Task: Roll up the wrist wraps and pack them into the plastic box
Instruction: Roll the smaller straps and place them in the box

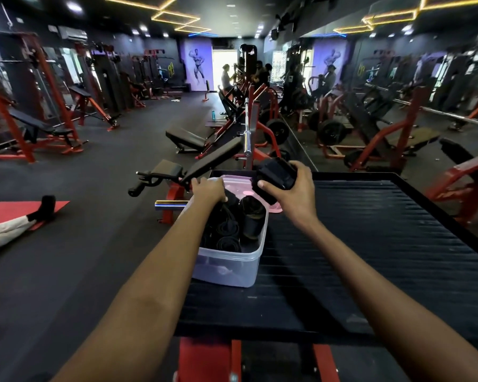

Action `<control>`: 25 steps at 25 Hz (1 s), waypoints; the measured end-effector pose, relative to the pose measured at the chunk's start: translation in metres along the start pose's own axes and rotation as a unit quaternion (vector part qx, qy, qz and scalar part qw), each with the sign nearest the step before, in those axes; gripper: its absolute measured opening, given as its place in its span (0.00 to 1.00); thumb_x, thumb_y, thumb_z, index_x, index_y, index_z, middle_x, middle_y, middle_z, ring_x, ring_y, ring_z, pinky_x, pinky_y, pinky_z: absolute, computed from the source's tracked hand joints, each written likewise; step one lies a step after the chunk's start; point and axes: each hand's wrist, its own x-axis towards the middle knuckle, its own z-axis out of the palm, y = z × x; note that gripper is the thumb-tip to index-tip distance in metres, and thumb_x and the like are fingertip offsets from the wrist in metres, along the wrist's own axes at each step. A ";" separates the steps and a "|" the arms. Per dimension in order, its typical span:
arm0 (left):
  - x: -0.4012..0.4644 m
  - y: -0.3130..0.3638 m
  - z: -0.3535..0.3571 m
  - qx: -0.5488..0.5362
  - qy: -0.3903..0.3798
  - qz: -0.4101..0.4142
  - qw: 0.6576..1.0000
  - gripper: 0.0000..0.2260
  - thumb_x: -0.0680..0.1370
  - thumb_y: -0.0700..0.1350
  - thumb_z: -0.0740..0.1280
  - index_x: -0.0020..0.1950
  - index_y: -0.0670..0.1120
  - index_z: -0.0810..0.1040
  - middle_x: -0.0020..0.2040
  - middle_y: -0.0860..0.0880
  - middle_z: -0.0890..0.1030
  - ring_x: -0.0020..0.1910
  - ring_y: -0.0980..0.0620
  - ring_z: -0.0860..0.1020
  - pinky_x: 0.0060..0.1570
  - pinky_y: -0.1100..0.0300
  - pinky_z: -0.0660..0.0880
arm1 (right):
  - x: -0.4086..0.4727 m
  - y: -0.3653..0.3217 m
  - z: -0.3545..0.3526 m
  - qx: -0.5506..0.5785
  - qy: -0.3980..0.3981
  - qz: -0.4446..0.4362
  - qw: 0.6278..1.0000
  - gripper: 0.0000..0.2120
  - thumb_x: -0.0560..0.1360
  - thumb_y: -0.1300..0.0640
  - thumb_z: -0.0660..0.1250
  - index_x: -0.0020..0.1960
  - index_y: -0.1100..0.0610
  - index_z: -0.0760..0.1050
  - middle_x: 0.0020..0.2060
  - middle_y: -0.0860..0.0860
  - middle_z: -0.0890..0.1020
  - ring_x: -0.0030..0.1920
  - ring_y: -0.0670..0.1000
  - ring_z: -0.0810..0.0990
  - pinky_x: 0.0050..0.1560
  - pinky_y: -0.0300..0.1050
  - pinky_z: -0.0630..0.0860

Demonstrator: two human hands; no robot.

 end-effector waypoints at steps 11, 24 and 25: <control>-0.015 -0.021 0.016 -0.115 0.075 0.004 0.991 0.22 0.74 0.57 0.67 0.64 0.48 0.72 0.68 0.43 0.64 0.62 0.38 0.73 0.58 0.47 0.70 | 0.066 0.020 0.076 -0.263 -0.212 -0.031 0.941 0.36 0.65 0.47 0.76 0.65 0.59 0.65 0.61 0.59 0.73 0.60 0.59 0.74 0.60 0.53 0.73; -0.020 -0.024 0.009 -0.098 0.002 0.003 0.995 0.28 0.76 0.57 0.63 0.74 0.58 0.58 0.75 0.44 0.57 0.69 0.38 0.66 0.65 0.45 0.65 | 0.059 0.022 0.086 -0.526 -0.257 -0.041 0.810 0.28 0.73 0.43 0.67 0.66 0.58 0.69 0.62 0.59 0.74 0.65 0.59 0.67 0.61 0.50 0.67; -0.021 -0.028 0.005 -0.114 -0.009 -0.008 0.993 0.31 0.75 0.56 0.64 0.75 0.56 0.55 0.75 0.43 0.56 0.70 0.38 0.65 0.67 0.45 0.65 | 0.058 0.020 0.087 -0.535 -0.260 -0.053 0.802 0.28 0.73 0.43 0.67 0.66 0.58 0.71 0.64 0.58 0.72 0.66 0.58 0.66 0.63 0.49 0.66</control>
